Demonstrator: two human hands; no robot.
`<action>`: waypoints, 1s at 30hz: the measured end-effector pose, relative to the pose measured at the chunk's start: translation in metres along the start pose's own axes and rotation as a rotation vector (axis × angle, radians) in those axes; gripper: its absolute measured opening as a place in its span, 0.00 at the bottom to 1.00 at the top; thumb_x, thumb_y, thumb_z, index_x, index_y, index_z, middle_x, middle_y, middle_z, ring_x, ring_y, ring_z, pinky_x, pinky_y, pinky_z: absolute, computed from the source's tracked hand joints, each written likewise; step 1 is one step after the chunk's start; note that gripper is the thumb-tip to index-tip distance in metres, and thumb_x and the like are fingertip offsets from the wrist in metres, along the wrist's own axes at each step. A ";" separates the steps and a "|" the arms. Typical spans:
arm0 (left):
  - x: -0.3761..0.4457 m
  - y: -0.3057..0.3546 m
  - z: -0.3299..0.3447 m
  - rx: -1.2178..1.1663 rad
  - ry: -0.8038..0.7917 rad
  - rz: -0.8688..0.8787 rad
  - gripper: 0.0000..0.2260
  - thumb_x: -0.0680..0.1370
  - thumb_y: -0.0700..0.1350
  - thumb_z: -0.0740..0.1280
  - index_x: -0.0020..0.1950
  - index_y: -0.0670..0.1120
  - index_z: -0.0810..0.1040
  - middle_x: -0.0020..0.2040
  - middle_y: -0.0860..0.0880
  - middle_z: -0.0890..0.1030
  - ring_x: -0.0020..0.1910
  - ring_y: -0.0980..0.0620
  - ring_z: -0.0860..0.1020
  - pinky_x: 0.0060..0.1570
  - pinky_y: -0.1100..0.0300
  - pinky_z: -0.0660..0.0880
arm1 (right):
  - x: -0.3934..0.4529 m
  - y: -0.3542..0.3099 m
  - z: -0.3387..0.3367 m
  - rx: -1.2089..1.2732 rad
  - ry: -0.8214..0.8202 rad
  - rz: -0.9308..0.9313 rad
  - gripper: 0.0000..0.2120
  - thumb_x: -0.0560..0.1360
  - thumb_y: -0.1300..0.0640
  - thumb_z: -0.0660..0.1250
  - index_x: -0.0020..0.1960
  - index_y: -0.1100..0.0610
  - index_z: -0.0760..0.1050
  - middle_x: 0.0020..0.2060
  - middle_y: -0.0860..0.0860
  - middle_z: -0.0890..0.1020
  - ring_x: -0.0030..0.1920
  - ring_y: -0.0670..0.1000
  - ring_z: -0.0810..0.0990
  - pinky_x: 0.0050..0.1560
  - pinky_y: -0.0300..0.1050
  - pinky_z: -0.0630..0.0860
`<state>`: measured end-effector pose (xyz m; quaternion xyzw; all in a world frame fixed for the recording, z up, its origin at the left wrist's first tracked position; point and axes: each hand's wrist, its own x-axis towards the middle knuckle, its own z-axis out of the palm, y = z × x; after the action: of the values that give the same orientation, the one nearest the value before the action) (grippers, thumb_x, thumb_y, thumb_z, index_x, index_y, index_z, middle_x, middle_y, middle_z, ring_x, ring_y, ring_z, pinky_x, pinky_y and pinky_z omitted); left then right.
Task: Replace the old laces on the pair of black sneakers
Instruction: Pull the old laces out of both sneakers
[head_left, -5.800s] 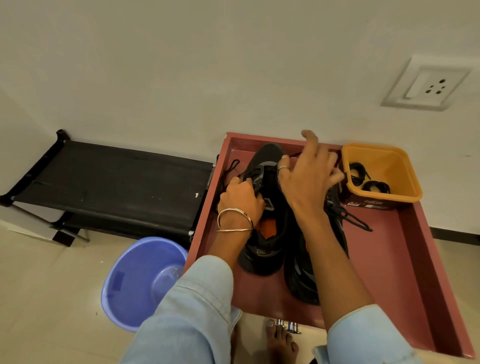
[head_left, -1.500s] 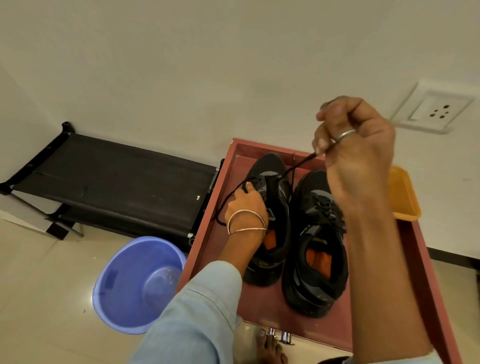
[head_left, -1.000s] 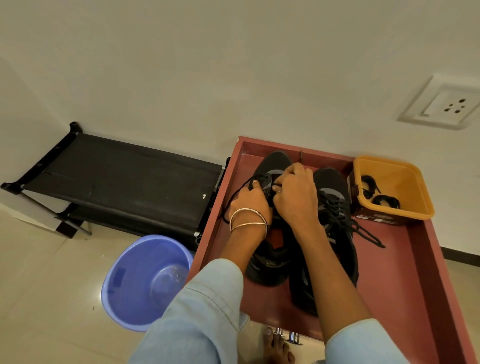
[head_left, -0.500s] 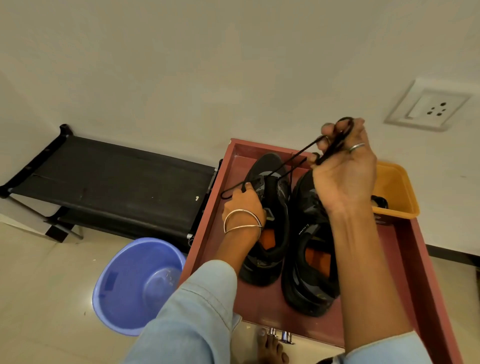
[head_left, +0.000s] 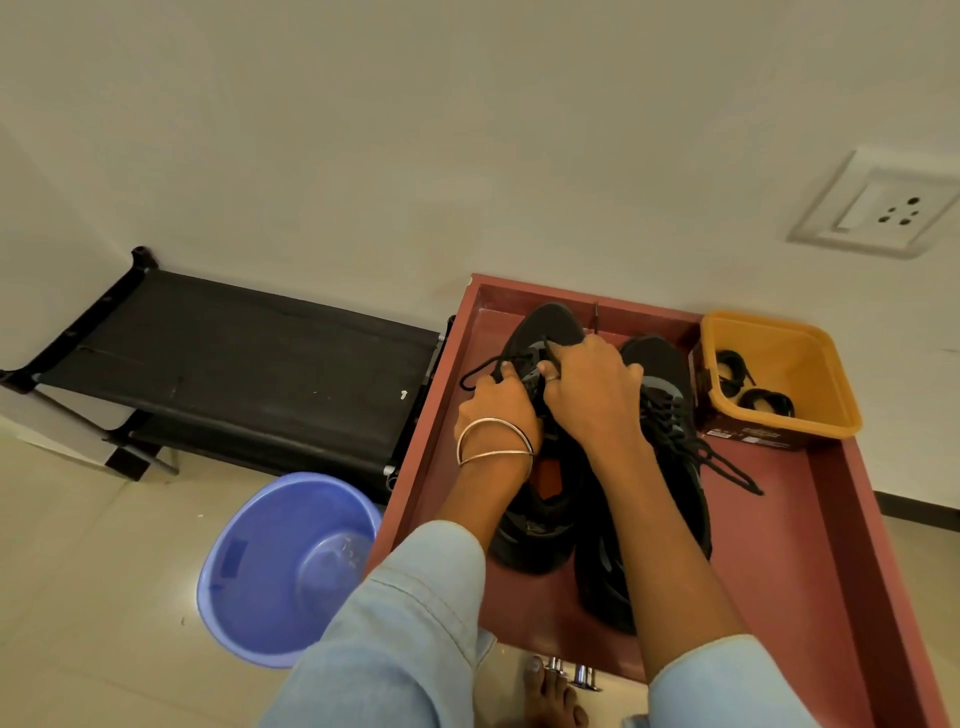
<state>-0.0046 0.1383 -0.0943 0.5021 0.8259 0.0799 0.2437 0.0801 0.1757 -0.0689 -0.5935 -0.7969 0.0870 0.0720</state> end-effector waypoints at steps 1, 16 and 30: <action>0.001 0.000 0.000 0.005 -0.008 0.000 0.30 0.79 0.46 0.64 0.77 0.46 0.54 0.67 0.40 0.68 0.64 0.38 0.71 0.57 0.47 0.72 | 0.000 -0.001 0.001 -0.017 0.022 0.017 0.13 0.80 0.51 0.60 0.58 0.56 0.78 0.56 0.55 0.75 0.58 0.57 0.73 0.59 0.59 0.65; -0.001 0.000 0.000 -0.010 0.014 0.008 0.30 0.77 0.46 0.65 0.76 0.46 0.56 0.65 0.40 0.70 0.62 0.38 0.72 0.55 0.47 0.73 | 0.010 0.005 0.010 0.403 -0.011 0.213 0.07 0.75 0.57 0.65 0.40 0.53 0.80 0.44 0.52 0.81 0.53 0.55 0.76 0.54 0.57 0.63; -0.008 0.003 -0.003 -0.009 0.018 0.002 0.32 0.77 0.48 0.67 0.77 0.48 0.55 0.65 0.42 0.70 0.61 0.39 0.73 0.56 0.49 0.74 | 0.007 0.036 -0.068 2.142 0.171 0.244 0.10 0.78 0.64 0.57 0.41 0.59 0.74 0.37 0.53 0.79 0.45 0.54 0.80 0.45 0.43 0.74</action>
<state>-0.0011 0.1327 -0.0877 0.5011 0.8273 0.0883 0.2381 0.1270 0.1961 -0.0104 -0.3018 -0.2345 0.7032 0.5996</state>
